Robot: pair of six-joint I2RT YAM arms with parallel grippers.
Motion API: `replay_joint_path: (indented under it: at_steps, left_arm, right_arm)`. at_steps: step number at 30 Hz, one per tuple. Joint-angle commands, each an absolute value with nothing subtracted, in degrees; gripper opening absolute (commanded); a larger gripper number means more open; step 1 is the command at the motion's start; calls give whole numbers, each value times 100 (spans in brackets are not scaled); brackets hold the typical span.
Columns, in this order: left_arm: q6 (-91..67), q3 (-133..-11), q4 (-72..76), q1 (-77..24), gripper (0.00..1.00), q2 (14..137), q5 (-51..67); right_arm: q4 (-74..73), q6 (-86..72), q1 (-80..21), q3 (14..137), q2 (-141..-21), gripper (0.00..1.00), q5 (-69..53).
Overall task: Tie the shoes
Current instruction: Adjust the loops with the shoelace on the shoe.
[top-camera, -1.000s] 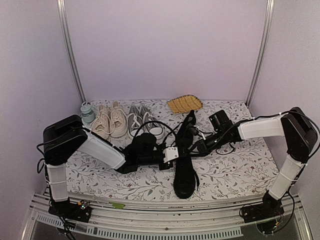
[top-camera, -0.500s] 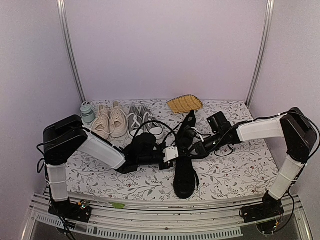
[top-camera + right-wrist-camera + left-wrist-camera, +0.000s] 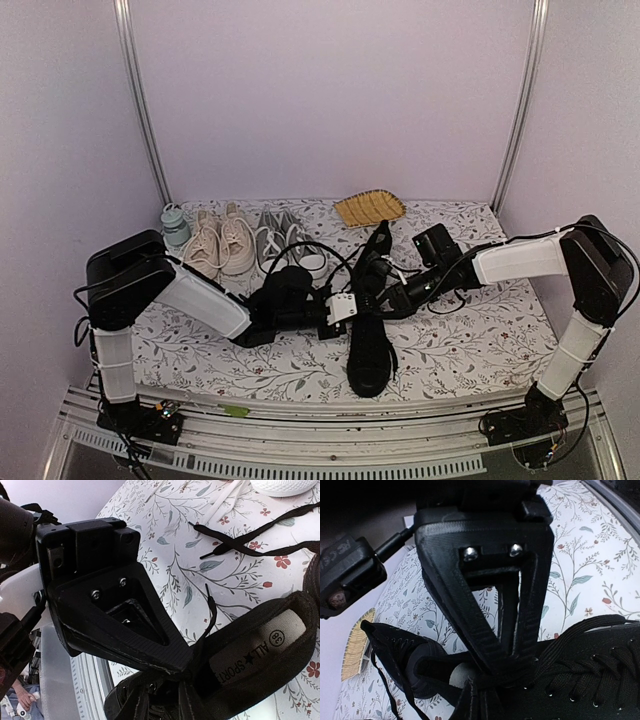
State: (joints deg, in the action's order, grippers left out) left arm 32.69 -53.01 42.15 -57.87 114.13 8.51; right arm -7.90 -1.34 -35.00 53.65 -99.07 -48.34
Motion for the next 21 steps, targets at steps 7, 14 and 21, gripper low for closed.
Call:
replay_joint_path:
  at_steps: [7,14,21]
  left_arm:
    - [3190,-5247,4417,-5783,0,11496,844]
    - [3173,-5247,4430,-5779,0,11492,838]
    - [3156,-5223,4442,-5778,0,11472,823]
  right_arm:
    - [-502,-93,-3656,5409,-9908,20,-4591]
    - [-622,-119,-3656,5579,-9980,17,-4148]
    - [-845,-58,-3656,5663,-9819,2,-4019]
